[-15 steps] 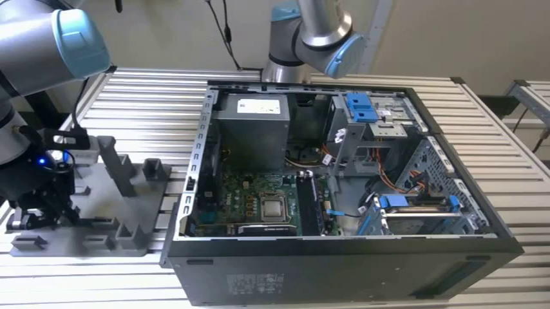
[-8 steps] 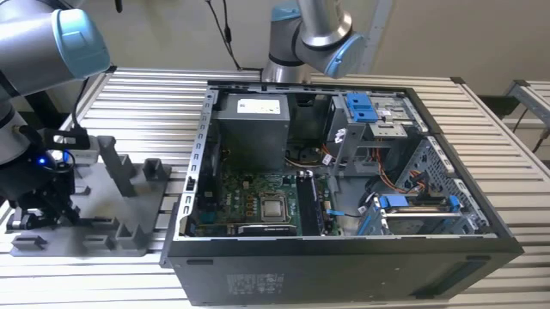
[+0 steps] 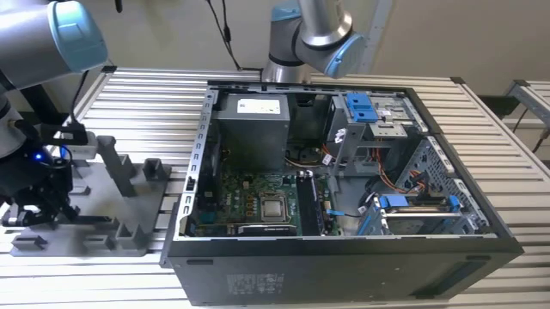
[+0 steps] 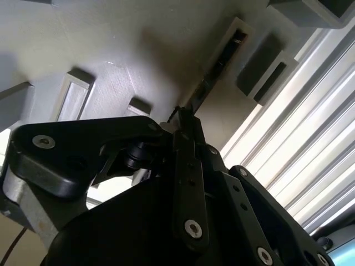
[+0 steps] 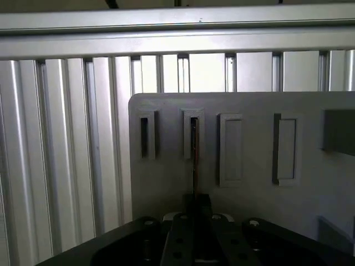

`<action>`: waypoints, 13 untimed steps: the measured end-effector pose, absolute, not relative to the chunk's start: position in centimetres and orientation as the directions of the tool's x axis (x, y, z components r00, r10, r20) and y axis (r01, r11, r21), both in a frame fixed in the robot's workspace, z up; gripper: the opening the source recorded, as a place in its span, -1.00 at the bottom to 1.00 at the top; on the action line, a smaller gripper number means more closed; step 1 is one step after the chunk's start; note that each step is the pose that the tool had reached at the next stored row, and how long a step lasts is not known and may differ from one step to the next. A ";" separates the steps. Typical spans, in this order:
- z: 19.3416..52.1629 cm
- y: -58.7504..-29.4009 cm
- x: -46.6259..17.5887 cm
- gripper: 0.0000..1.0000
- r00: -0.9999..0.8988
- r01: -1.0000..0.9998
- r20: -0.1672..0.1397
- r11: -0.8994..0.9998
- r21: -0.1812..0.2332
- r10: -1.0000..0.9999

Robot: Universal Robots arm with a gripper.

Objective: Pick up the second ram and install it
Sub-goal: 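Pick up the second ram and move it above second insertion slot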

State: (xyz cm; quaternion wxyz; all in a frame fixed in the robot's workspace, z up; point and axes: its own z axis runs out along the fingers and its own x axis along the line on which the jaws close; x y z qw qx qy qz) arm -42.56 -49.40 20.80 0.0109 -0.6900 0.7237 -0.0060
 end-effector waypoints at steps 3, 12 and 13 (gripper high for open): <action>21.2 -49.4 -42.6 -0.73 -0.048 -0.999 -0.008 0.048 -0.024 -0.999; 22.1 -49.4 -42.5 -0.73 -0.047 -0.999 -0.006 0.048 -0.024 -0.999; 22.1 -49.4 -42.6 -0.73 -0.048 -0.999 -0.006 0.048 -0.024 -0.999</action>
